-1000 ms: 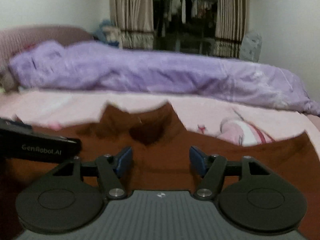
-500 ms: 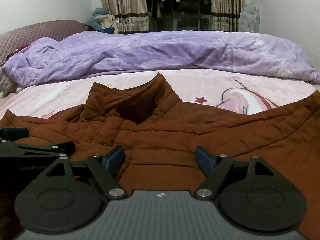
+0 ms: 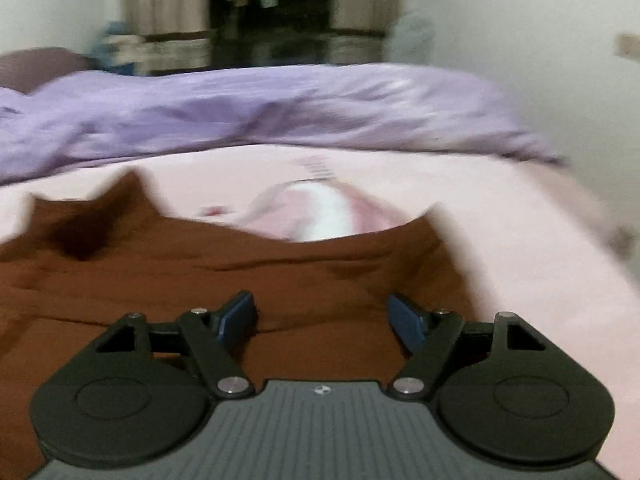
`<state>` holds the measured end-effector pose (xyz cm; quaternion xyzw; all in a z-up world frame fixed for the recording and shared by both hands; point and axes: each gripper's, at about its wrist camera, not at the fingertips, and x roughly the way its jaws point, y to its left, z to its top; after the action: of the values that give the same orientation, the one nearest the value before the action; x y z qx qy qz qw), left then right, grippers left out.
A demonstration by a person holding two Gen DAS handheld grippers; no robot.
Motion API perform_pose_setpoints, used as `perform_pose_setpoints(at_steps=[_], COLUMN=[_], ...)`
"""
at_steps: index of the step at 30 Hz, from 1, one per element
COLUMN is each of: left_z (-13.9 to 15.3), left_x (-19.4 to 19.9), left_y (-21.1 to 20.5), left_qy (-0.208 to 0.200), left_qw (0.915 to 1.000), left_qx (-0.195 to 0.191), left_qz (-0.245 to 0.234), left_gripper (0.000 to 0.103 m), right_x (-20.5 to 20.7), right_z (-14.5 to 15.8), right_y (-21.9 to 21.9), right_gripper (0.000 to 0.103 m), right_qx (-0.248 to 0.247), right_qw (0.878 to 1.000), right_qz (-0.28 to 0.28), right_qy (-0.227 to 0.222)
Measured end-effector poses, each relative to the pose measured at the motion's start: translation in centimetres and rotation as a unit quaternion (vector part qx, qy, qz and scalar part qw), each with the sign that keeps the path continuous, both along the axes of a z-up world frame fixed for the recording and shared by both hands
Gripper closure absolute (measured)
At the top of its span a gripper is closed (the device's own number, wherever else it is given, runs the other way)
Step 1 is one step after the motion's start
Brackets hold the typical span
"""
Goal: Fold large clothes
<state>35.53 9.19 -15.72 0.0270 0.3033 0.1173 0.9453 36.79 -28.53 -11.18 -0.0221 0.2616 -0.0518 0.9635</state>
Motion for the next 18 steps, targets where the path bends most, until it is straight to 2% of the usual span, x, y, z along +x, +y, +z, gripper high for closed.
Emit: perform_pose_setpoints(at_steps=[2, 4, 6, 7, 9, 13, 15, 18], left_z=[-0.1, -0.4, -0.5, -0.5, -0.6, 0.2, 1.3, 2.7], left_x=[-0.2, -0.2, -0.2, -0.2, -0.1, -0.1, -0.4, -1.0], left_y=[1.6, 2.0, 0.8, 0.1, -1.2, -2.6, -3.7, -5.4], left_qy=[0.006, 0.011, 0.008, 0.005, 0.002, 0.01, 0.016, 0.015], left_qw=[0.9993, 0.9984, 0.9994, 0.9995, 0.9985, 0.9957, 0.9953, 0.9982], left_qx=[-0.034, -0.049, -0.015, 0.006, 0.04, 0.072, 0.072, 0.049], left_qz=[0.012, 0.028, 0.03, 0.032, 0.037, 0.059, 0.063, 0.033], left_gripper=[0.0, 0.0, 0.0, 0.0, 0.0, 0.0, 0.0, 0.0], right_x=[-0.1, -0.1, -0.4, -0.5, -0.4, -0.7, -1.0, -2.6], right_z=[0.0, -0.3, -0.7, -0.9, -0.9, -0.4, 0.3, 1.8], right_y=[-2.2, -4.3, -5.6, -5.8, -5.7, -4.7, -3.8, -1.7], right_gripper=[0.015, 0.014, 0.012, 0.009, 0.004, 0.0, 0.0, 0.0], right_qx=[0.047, 0.111, 0.159, 0.175, 0.182, 0.156, 0.145, 0.156], right_qw=[0.999, 0.994, 0.985, 0.983, 0.981, 0.985, 0.987, 0.986], right_qz=[0.0, -0.02, -0.06, -0.062, -0.062, -0.074, -0.056, -0.028], right_qy=[0.007, 0.008, -0.007, -0.007, -0.007, -0.018, -0.027, -0.055])
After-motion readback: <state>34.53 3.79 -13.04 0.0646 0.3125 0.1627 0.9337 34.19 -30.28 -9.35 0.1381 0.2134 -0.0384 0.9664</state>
